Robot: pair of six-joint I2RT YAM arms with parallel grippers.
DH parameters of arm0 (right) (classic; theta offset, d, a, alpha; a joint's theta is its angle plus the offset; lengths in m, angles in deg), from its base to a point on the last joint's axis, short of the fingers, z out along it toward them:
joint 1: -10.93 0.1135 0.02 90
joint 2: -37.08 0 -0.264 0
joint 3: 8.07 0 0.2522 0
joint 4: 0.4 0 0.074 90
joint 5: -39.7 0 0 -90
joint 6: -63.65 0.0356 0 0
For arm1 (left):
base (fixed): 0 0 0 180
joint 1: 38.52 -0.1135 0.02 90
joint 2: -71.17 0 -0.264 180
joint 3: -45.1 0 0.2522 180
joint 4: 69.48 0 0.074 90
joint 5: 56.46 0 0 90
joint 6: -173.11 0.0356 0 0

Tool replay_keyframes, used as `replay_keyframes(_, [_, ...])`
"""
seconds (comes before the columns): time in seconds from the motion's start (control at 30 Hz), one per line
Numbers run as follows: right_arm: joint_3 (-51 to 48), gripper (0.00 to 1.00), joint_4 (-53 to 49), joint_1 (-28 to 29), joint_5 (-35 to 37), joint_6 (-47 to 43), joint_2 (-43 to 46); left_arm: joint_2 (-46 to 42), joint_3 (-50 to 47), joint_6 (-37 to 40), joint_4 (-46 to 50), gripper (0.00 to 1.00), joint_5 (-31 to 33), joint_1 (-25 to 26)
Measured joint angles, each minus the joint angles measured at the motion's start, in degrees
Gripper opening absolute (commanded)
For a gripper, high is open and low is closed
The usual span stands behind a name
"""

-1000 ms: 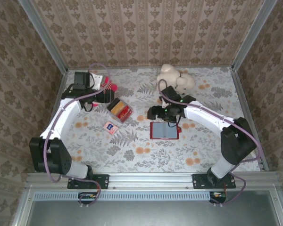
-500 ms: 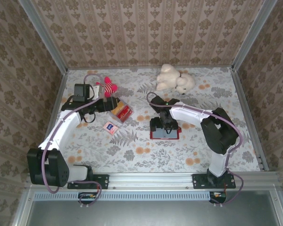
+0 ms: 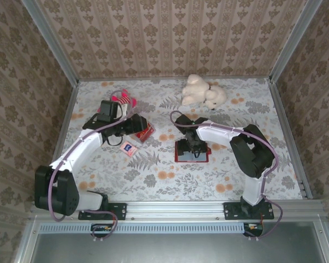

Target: Take the credit cards out of the card holder

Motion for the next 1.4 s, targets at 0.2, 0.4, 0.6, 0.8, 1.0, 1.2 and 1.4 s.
replay_keyframes(0.2, [-3.0,0.72,2.7,-1.6,-1.2,-0.9,2.1,1.9,-1.0,-3.6,-2.4,0.89,0.2,3.7])
replay_keyframes(0.4, [-4.1,0.61,3.5,-3.4,-3.3,-1.0,3.0,4.5,-1.3,-5.8,-4.0,0.87,0.1,6.1])
replay_keyframes(0.6, [-4.5,0.58,3.9,-4.2,-4.5,-1.1,3.4,6.1,-1.6,-8.2,-6.4,0.81,-0.1,7.8])
replay_keyframes(0.8, [-4.6,0.61,4.0,-4.2,-4.5,-1.0,3.4,11.3,-1.6,-12.0,-9.4,0.56,-2.0,12.0])
replay_keyframes(1.0, [-3.8,0.68,3.2,-3.9,-4.9,-1.1,3.4,16.1,-1.5,-14.0,-9.6,0.55,-2.4,14.3])
replay_keyframes(1.2, [-1.2,0.74,-1.2,-2.4,-4.4,-1.9,3.6,16.3,-1.1,-14.9,-9.3,0.56,-0.9,14.4])
replay_keyframes(1.4, [2.4,0.84,-2.6,-0.2,-4.5,-1.8,4.0,16.3,-0.8,-15.3,-8.9,0.58,1.7,14.4])
